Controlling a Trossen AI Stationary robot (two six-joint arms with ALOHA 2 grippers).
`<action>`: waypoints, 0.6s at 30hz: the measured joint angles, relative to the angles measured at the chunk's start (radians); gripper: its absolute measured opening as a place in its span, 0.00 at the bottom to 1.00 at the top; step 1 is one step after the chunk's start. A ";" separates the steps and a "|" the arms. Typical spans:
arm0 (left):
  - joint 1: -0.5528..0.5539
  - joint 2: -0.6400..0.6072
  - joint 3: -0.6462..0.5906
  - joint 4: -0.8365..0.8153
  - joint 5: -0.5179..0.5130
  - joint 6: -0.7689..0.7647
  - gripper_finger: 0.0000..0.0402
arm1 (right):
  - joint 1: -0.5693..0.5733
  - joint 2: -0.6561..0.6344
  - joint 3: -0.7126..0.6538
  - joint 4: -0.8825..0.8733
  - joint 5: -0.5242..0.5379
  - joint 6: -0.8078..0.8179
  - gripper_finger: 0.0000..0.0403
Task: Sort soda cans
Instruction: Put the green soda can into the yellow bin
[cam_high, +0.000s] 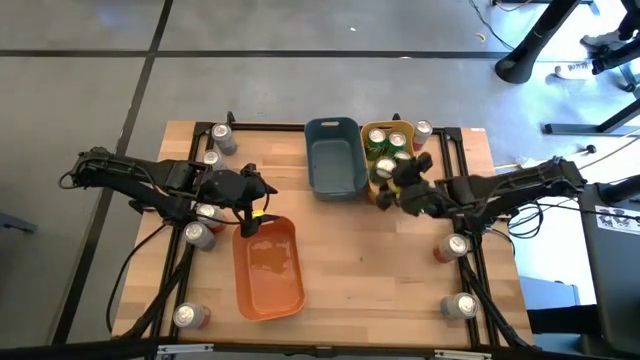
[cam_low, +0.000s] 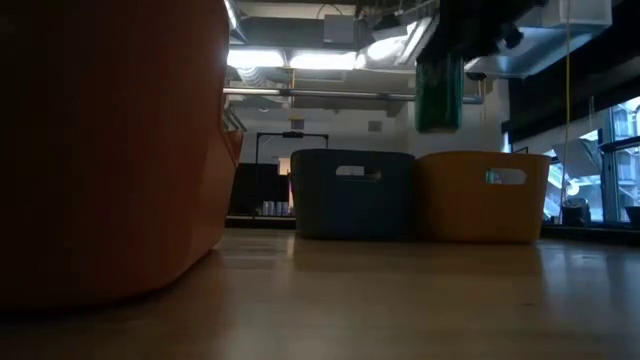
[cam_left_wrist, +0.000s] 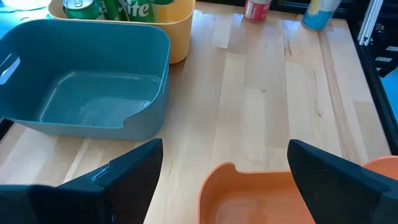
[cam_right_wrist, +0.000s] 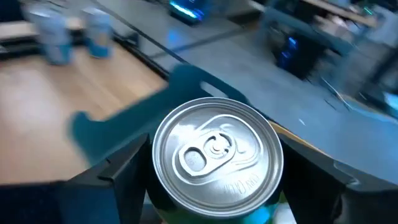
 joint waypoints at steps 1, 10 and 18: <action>0.000 0.000 0.000 0.000 0.000 0.000 0.83 | -0.029 0.001 0.000 -0.019 -0.011 0.017 0.71; 0.000 0.000 0.000 -0.003 0.000 -0.017 0.83 | -0.236 0.019 -0.119 0.104 -0.113 0.058 0.71; 0.000 0.000 0.000 0.000 0.000 -0.017 0.83 | -0.301 0.039 -0.291 0.384 -0.164 0.069 0.71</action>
